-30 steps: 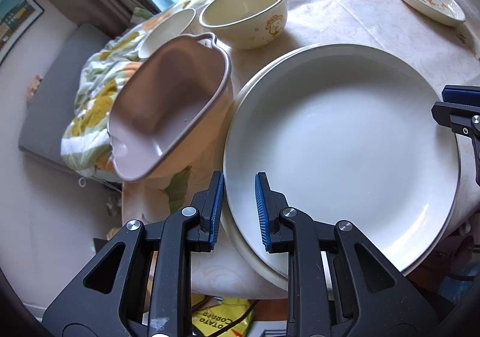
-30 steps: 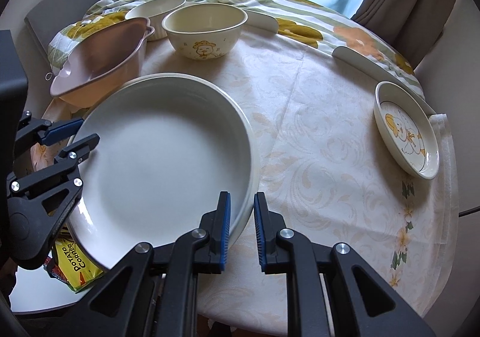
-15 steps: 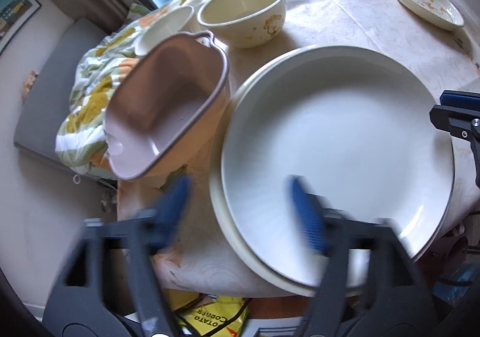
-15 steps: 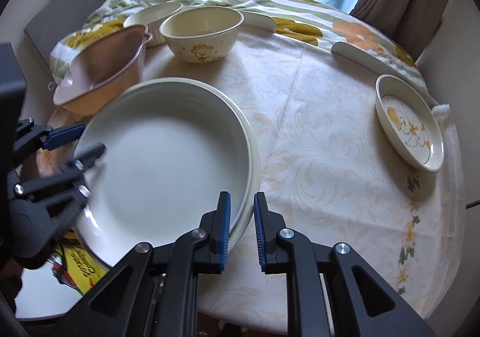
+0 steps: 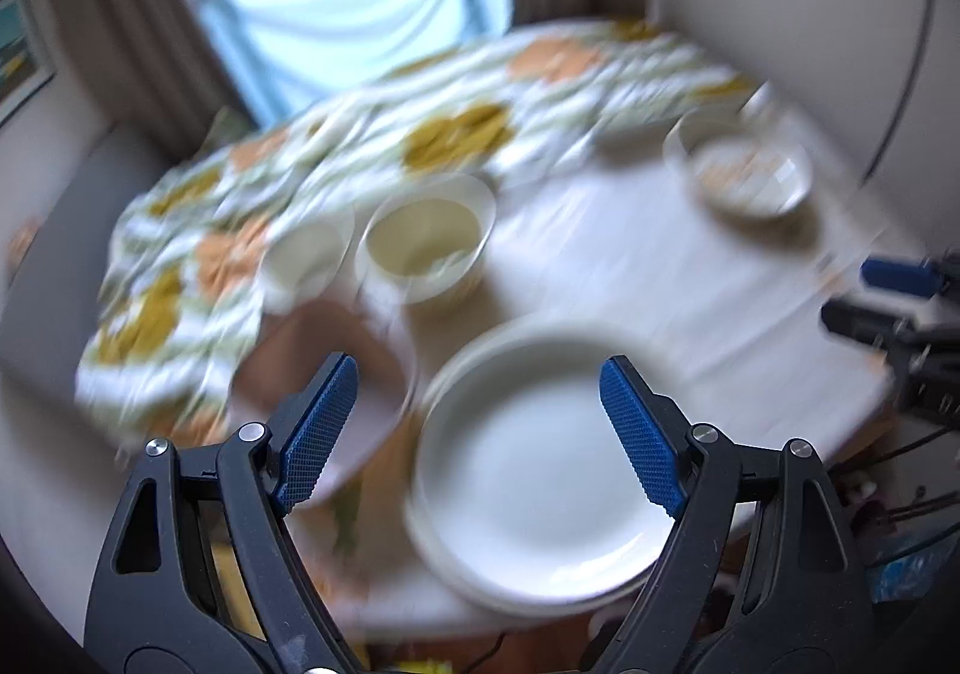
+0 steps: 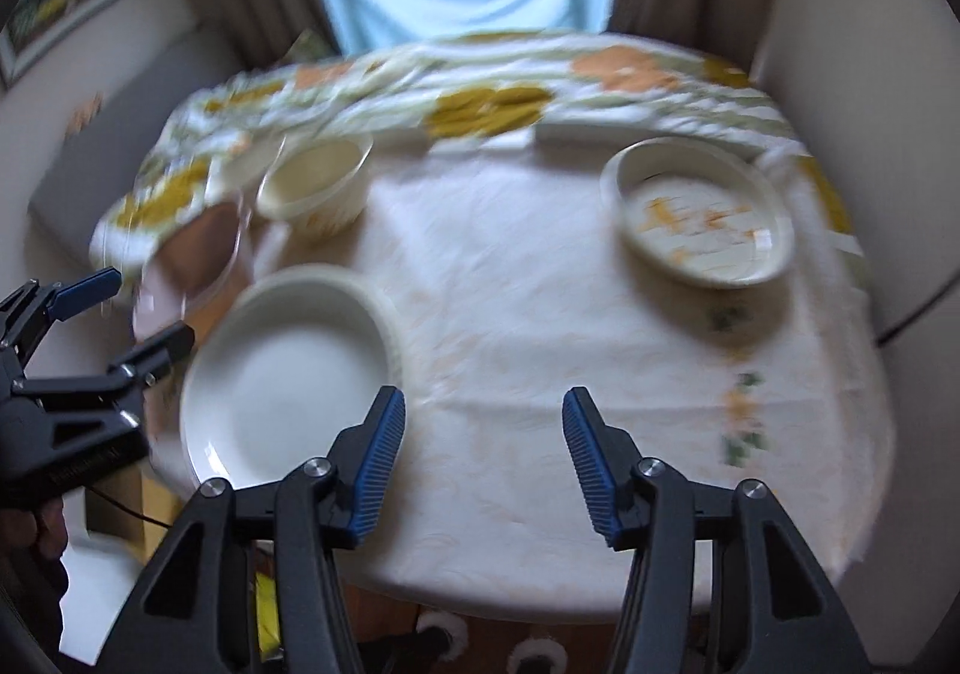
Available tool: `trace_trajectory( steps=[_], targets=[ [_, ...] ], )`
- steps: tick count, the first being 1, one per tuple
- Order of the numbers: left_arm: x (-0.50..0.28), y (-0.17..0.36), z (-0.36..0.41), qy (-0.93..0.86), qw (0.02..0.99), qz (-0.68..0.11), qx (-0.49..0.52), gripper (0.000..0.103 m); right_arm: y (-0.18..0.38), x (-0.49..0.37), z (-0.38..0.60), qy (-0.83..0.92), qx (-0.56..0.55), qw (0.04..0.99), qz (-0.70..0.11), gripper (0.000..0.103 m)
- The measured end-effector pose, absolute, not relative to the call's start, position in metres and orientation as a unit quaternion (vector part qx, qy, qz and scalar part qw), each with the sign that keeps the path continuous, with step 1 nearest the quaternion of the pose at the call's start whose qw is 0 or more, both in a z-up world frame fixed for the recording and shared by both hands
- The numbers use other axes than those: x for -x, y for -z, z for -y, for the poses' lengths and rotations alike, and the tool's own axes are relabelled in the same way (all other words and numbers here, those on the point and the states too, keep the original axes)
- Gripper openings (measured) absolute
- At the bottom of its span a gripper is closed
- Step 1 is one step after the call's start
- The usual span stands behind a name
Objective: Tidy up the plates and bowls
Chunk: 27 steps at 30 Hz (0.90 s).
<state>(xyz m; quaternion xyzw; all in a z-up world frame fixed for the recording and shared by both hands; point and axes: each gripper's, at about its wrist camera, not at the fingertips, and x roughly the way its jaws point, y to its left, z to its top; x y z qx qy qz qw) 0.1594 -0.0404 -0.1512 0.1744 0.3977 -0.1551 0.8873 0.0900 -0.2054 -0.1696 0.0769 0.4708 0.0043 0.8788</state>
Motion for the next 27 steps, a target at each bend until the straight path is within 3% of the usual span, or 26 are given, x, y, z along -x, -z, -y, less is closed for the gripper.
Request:
trace_trajectory(
  steps=[1, 2, 3, 7, 11, 21, 23, 25, 27],
  targets=[
    [-0.165, 0.136, 0.049, 0.182, 0.889, -0.385, -0.166, 0.086, 0.156, -0.084, 0.218, 0.009, -0.093, 0.886, -0.455, 0.067],
    [-0.169, 0.125, 0.056, 0.203, 0.89, -0.376, -0.157, 0.09, 0.146, -0.078, 0.228, 0.021, -0.105, 0.891, -0.441, 0.094],
    [-0.174, 0.113, 0.066, 0.228, 0.891, -0.366, -0.144, 0.101, 0.139, -0.073, 0.236, 0.026, -0.116, 0.896, -0.428, 0.103],
    [-0.204, 0.086, 0.109, 0.318, 0.872, -0.356, -0.108, 0.103, 0.109, -0.056, 0.276, 0.056, -0.169, 0.911, -0.373, 0.103],
    [-0.241, 0.087, 0.158, 0.36, 0.845, -0.375, -0.126, 0.103, 0.102, -0.063, 0.308, 0.091, -0.181, 0.901, -0.384, 0.103],
    [-0.347, 0.168, 0.255, 0.399, 0.765, -0.488, -0.131, 0.102, 0.153, -0.12, 0.377, 0.11, -0.261, 0.858, -0.429, 0.103],
    [-0.361, 0.192, 0.27, 0.396, 0.753, -0.506, -0.141, 0.097, 0.173, -0.136, 0.388, 0.105, -0.282, 0.848, -0.437, 0.103],
    [-0.373, 0.219, 0.282, 0.392, 0.739, -0.528, -0.147, 0.085, 0.194, -0.154, 0.396, 0.11, -0.283, 0.84, -0.45, 0.101],
    [-0.383, 0.245, 0.292, 0.388, 0.722, -0.552, -0.152, 0.077, 0.216, -0.17, 0.404, 0.108, -0.291, 0.829, -0.465, 0.085]
  ],
)
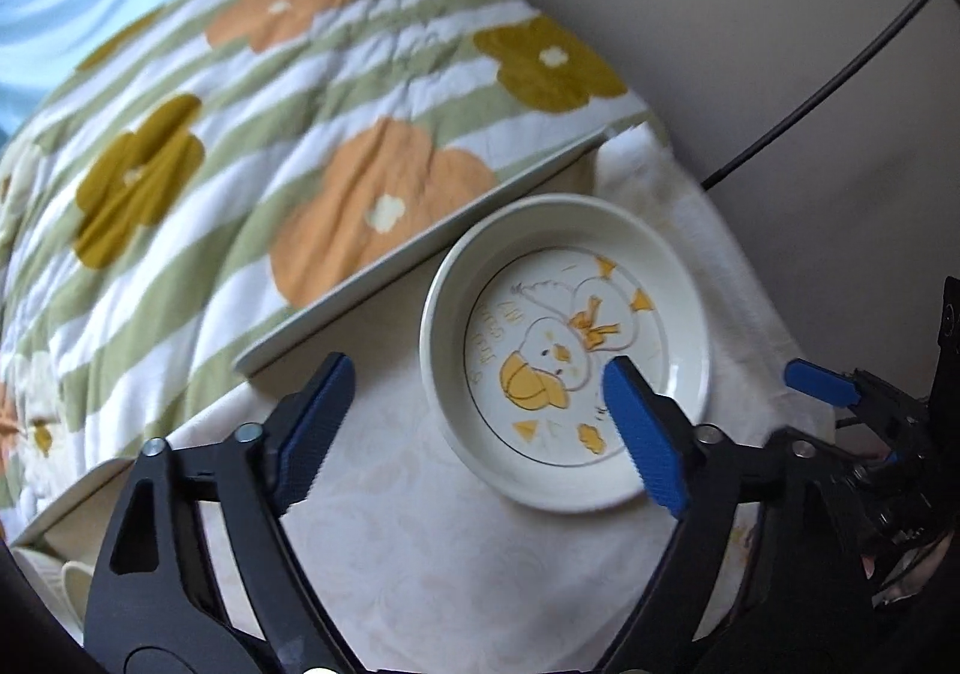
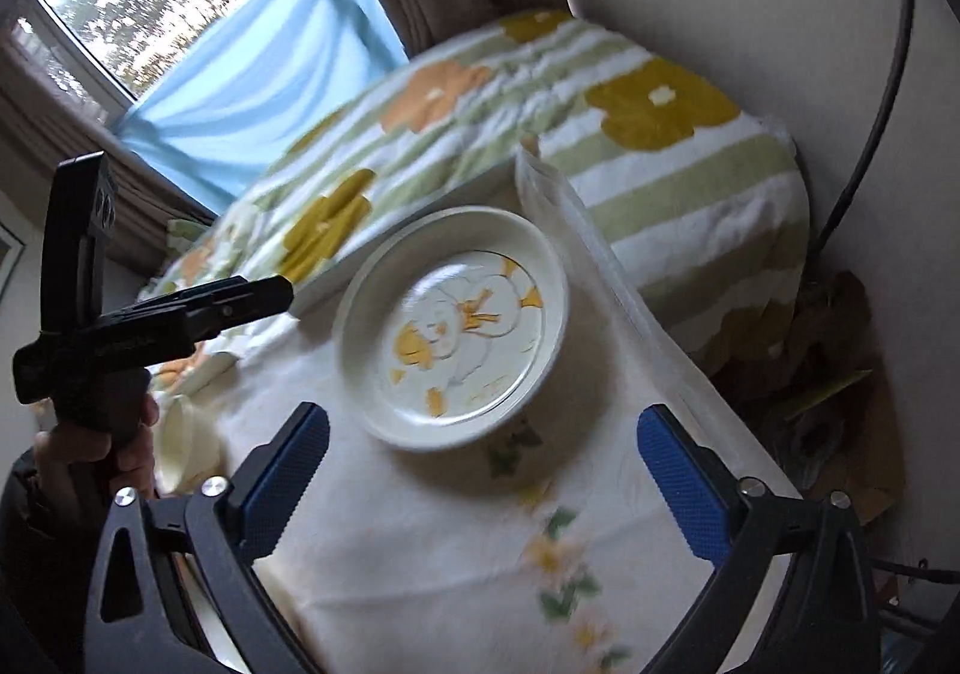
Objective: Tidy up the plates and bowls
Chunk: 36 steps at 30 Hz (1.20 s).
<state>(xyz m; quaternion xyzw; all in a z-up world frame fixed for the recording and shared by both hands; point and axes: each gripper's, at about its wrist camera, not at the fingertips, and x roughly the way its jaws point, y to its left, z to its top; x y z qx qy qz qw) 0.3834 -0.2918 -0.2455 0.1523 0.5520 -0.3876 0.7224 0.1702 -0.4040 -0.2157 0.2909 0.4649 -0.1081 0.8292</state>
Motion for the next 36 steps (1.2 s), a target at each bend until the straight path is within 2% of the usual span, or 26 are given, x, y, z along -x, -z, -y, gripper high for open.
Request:
trace_trajectory(
  steps=[2, 3, 4, 6, 8, 9, 12, 14, 20, 29, 36],
  targets=[
    [-0.391, 0.266, 0.298, 0.386, 0.707, -0.572, -0.154, 0.065, 0.234, -0.18, 0.411, 0.107, -0.308, 0.815, -0.478, 0.063],
    [-0.395, 0.275, 0.3, 0.386, 0.702, -0.578, -0.155, 0.057, 0.246, -0.185, 0.415, 0.104, -0.324, 0.807, -0.483, 0.058],
    [-0.397, 0.282, 0.302, 0.384, 0.697, -0.585, -0.157, 0.05, 0.252, -0.188, 0.418, 0.106, -0.329, 0.803, -0.486, 0.054],
    [-0.401, 0.292, 0.304, 0.383, 0.69, -0.593, -0.16, 0.044, 0.262, -0.192, 0.424, 0.116, -0.334, 0.797, -0.49, 0.05],
    [-0.404, 0.297, 0.304, 0.383, 0.685, -0.598, -0.161, 0.038, 0.269, -0.195, 0.429, 0.121, -0.343, 0.792, -0.491, 0.04],
    [-0.405, 0.299, 0.304, 0.382, 0.684, -0.6, -0.161, 0.031, 0.271, -0.196, 0.432, 0.123, -0.345, 0.79, -0.492, 0.034],
    [-0.408, 0.301, 0.304, 0.377, 0.688, -0.599, -0.16, 0.019, 0.276, -0.201, 0.434, 0.129, -0.344, 0.788, -0.494, 0.032],
    [-0.409, 0.303, 0.304, 0.377, 0.688, -0.599, -0.162, 0.013, 0.277, -0.202, 0.435, 0.13, -0.348, 0.786, -0.494, 0.025],
    [-0.41, 0.304, 0.305, 0.376, 0.688, -0.599, -0.162, 0.012, 0.283, -0.208, 0.438, 0.13, -0.354, 0.781, -0.498, 0.017],
    [-0.404, 0.3, 0.304, 0.376, 0.69, -0.593, -0.173, 0.012, 0.28, -0.207, 0.437, 0.128, -0.348, 0.784, -0.498, 0.017],
    [-0.392, 0.274, 0.297, 0.377, 0.707, -0.575, -0.164, 0.012, 0.259, -0.202, 0.434, 0.121, -0.333, 0.8, -0.484, 0.017]
  ],
)
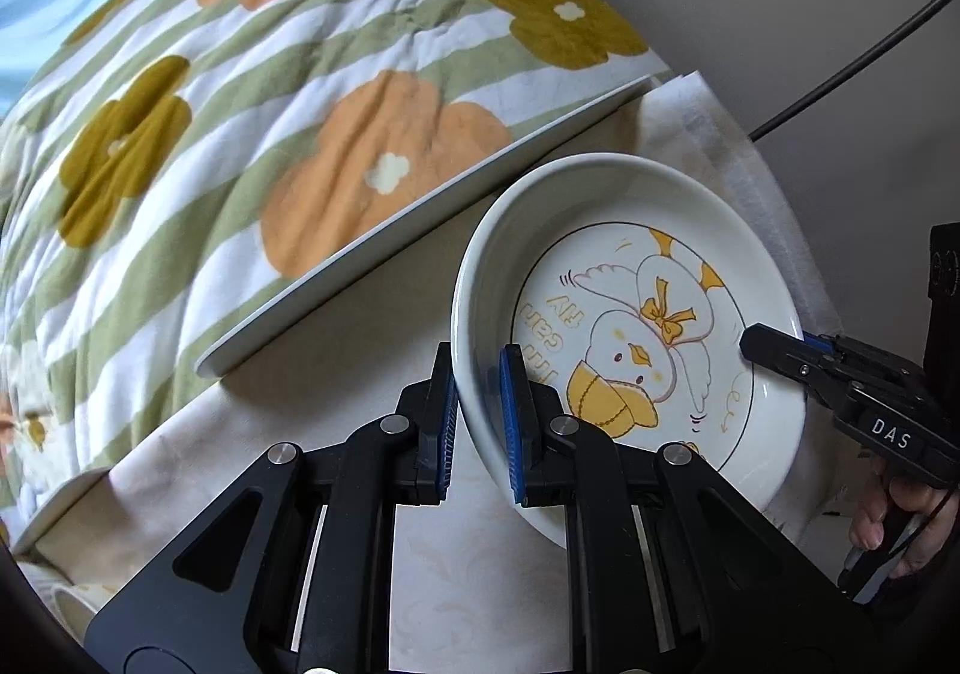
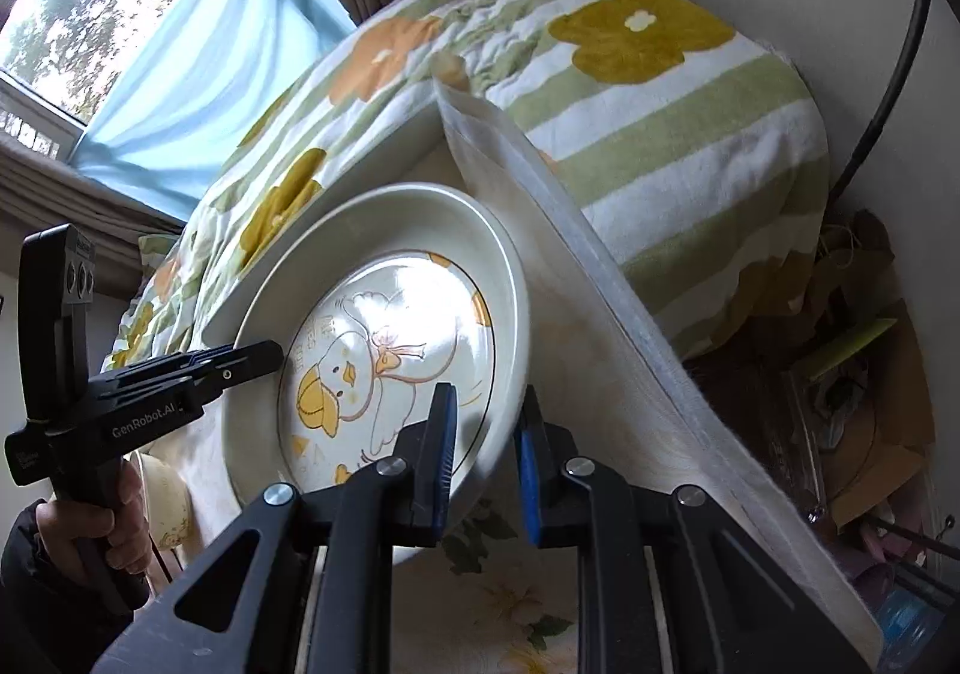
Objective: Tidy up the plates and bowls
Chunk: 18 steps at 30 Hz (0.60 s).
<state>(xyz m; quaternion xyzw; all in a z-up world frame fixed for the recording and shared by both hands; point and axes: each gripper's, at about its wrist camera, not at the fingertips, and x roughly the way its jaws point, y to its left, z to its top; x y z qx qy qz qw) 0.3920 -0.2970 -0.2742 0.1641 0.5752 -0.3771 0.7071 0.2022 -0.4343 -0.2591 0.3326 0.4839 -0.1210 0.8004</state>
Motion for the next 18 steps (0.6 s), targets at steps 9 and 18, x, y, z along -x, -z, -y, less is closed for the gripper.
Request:
trace_trajectory(
  steps=[9, 18],
  targets=[
    [-0.36, 0.218, 0.26, 0.382, 0.741, -0.536, -0.128, 0.012, 0.208, -0.185, 0.419, 0.102, -0.296, 0.835, -0.452, 0.017],
    [-0.294, 0.175, 0.172, 0.355, 0.778, -0.509, -0.096, 0.012, 0.152, -0.145, 0.358, 0.055, -0.249, 0.865, -0.432, 0.017]
  ],
)
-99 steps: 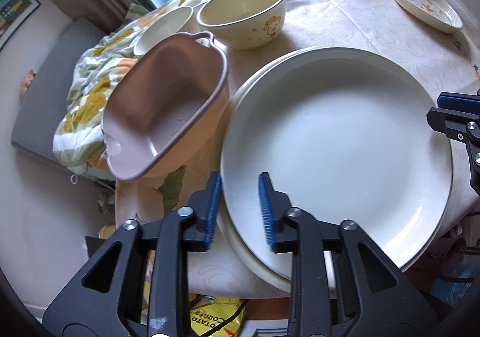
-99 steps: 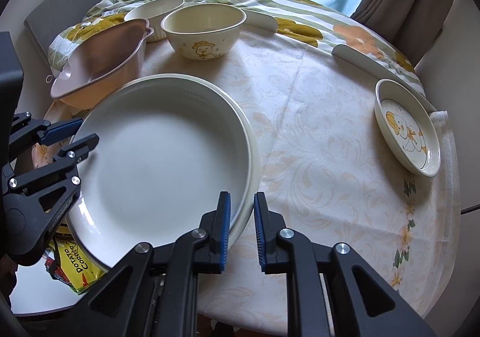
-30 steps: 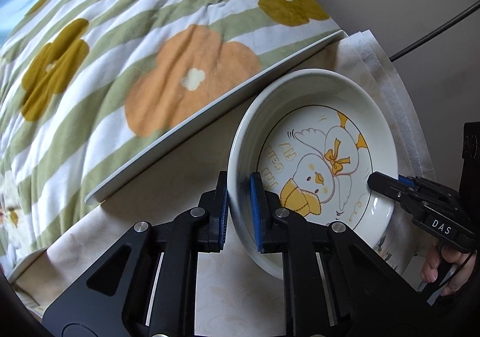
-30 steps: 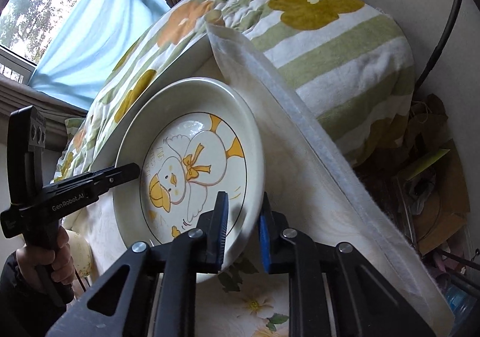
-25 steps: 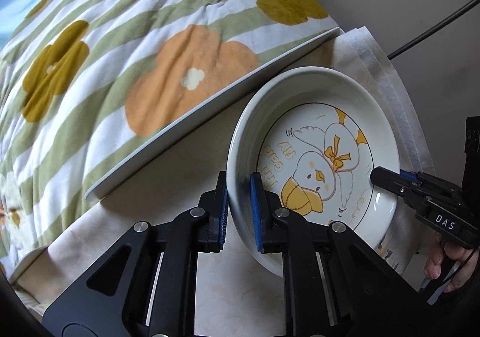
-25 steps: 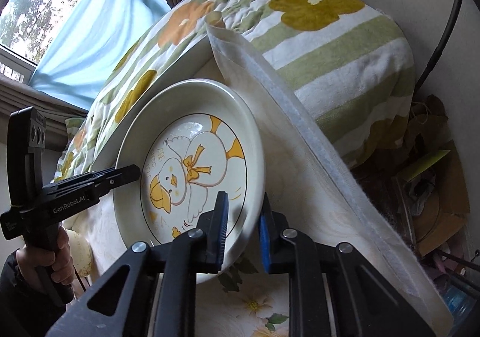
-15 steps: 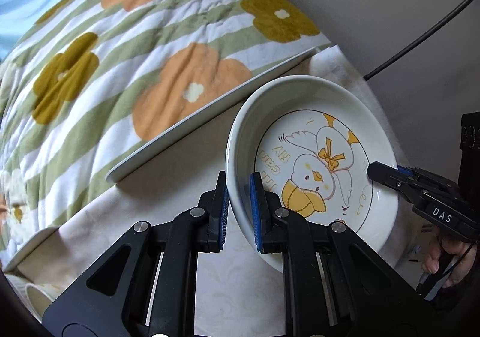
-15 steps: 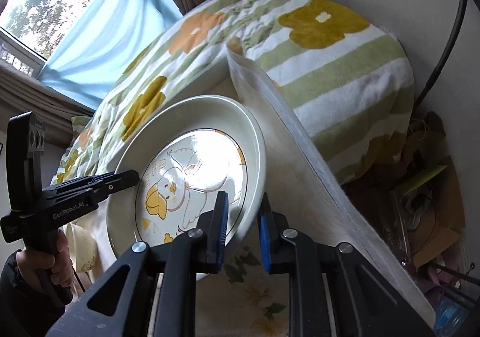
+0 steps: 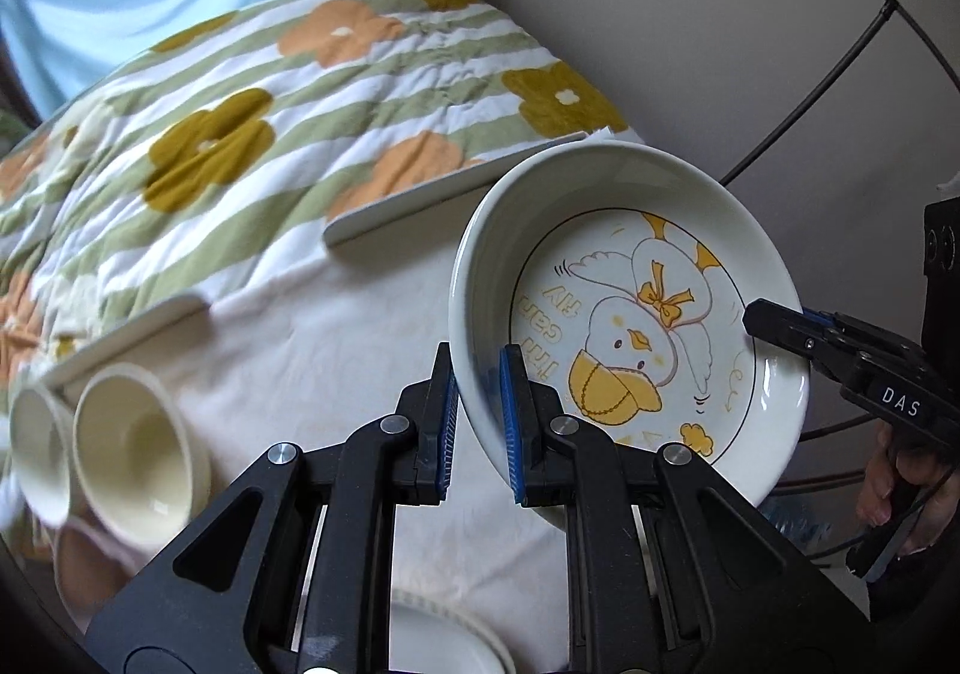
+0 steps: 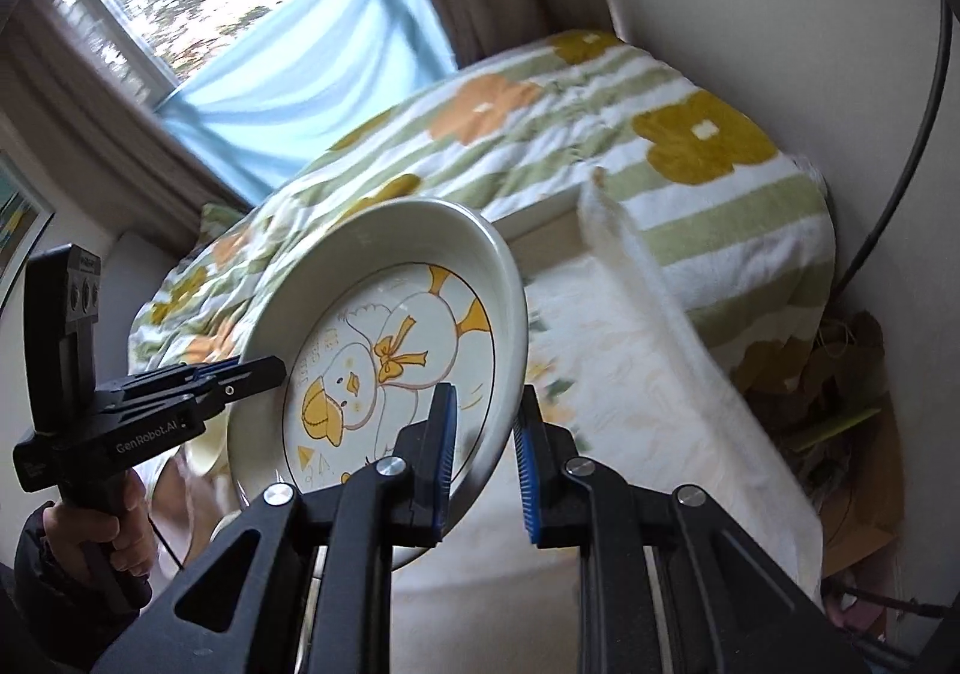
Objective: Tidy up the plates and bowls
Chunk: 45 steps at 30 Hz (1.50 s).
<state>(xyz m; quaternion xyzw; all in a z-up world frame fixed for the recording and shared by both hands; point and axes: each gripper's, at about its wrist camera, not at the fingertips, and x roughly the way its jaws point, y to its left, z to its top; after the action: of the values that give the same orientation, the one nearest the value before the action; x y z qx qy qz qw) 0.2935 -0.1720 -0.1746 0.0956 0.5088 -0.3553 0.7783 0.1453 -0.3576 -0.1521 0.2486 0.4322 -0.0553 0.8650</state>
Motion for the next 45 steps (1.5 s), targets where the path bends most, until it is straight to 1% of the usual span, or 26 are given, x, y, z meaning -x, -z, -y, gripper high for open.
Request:
trace_trajectory(
  steps=[5, 10, 14, 20, 27, 34, 40, 45],
  targets=[
    [-0.248, 0.165, 0.107, 0.325, 0.796, -0.505, -0.077, 0.012, 0.146, -0.123, 0.309, 0.023, -0.229, 0.869, -0.438, 0.017],
    [-0.215, 0.166, 0.05, 0.286, 0.809, -0.511, -0.056, 0.012, 0.155, -0.11, 0.264, -0.016, -0.218, 0.866, -0.45, 0.017],
    [-0.194, 0.174, 0.012, 0.256, 0.817, -0.516, -0.03, 0.012, 0.168, -0.109, 0.239, -0.051, -0.204, 0.861, -0.464, 0.017],
    [-0.176, 0.202, -0.027, 0.204, 0.821, -0.534, 0.002, 0.012, 0.199, -0.109, 0.204, -0.102, -0.185, 0.844, -0.493, 0.017],
    [-0.163, 0.238, -0.052, 0.164, 0.821, -0.546, 0.03, 0.012, 0.224, -0.117, 0.177, -0.14, -0.135, 0.839, -0.508, 0.017],
    [-0.162, 0.273, -0.057, 0.129, 0.82, -0.557, 0.036, 0.012, 0.239, -0.129, 0.163, -0.159, -0.1, 0.837, -0.515, 0.017],
    [-0.166, 0.283, -0.053, 0.113, 0.822, -0.558, 0.031, 0.012, 0.244, -0.137, 0.161, -0.164, -0.084, 0.836, -0.517, 0.017],
    [-0.167, 0.286, -0.042, 0.096, 0.828, -0.552, 0.004, 0.014, 0.243, -0.138, 0.157, -0.168, -0.067, 0.838, -0.515, 0.017]
  ],
)
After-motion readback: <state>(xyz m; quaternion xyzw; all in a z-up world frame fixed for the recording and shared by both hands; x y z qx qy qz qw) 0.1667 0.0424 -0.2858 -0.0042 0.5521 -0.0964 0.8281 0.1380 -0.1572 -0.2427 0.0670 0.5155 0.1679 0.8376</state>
